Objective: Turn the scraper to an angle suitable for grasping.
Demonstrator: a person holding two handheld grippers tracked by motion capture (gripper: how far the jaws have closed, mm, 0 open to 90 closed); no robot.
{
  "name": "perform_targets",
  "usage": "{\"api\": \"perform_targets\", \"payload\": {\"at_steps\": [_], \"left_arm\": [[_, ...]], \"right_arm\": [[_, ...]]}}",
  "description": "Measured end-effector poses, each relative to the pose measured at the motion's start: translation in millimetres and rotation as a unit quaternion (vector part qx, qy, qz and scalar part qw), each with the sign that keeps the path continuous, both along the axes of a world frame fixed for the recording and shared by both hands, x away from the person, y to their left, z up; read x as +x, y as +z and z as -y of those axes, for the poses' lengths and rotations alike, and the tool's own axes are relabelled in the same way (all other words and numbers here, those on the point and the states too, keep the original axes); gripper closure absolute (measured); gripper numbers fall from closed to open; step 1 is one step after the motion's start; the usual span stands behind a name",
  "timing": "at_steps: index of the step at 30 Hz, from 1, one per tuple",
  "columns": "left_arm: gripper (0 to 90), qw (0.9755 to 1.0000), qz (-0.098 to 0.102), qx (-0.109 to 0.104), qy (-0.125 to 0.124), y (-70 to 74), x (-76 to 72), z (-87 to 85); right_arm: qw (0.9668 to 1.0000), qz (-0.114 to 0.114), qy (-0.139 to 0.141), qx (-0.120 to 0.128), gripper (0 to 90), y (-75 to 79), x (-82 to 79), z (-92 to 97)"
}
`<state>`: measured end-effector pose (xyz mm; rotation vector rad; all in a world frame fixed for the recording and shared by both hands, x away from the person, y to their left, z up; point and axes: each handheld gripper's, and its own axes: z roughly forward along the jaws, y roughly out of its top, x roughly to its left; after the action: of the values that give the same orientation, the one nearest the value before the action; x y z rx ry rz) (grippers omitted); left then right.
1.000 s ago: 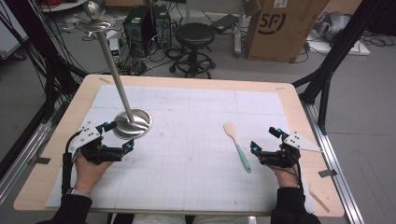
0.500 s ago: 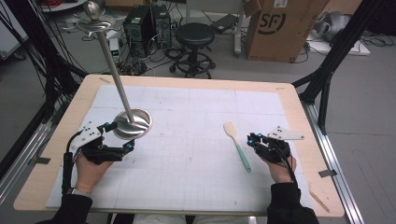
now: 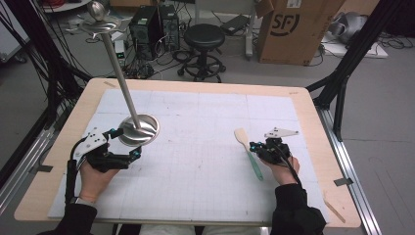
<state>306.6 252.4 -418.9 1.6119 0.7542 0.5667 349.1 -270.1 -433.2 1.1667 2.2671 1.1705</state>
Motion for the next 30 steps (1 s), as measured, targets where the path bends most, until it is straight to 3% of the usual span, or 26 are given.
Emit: {"api": "perform_targets", "payload": {"at_steps": [5,8,12,21,24,30], "left_arm": [[1.8,1.0,0.005,0.005,0.002,0.4,-0.7,0.1],[1.8,1.0,0.006,0.007,0.002,0.7,-1.2,0.2],[1.8,0.9999,0.005,0.009,0.003,0.3,-1.0,0.3],[1.8,0.9999,0.005,0.009,0.002,0.3,-1.1,0.3],[1.8,0.9999,0.004,0.009,0.002,0.1,-0.9,0.3],[1.8,0.9999,0.004,0.01,0.001,-0.3,-0.6,0.5]], "right_arm": [[0.998,0.022,-0.007,-0.058,89.5,-4.5,4.6,-4.4],[0.998,0.019,-0.009,-0.06,89.5,-6.0,7.3,-4.0],[0.9981,-0.002,-0.014,-0.059,89.5,-11.6,12.3,-1.8],[0.9984,-0.015,-0.023,-0.049,89.6,-12.9,13.1,-2.6],[0.9984,-0.02,-0.013,-0.052,89.7,-12.0,10.4,-4.6],[0.9981,-0.052,-0.002,-0.033,89.8,-9.9,3.3,-9.1]]}}
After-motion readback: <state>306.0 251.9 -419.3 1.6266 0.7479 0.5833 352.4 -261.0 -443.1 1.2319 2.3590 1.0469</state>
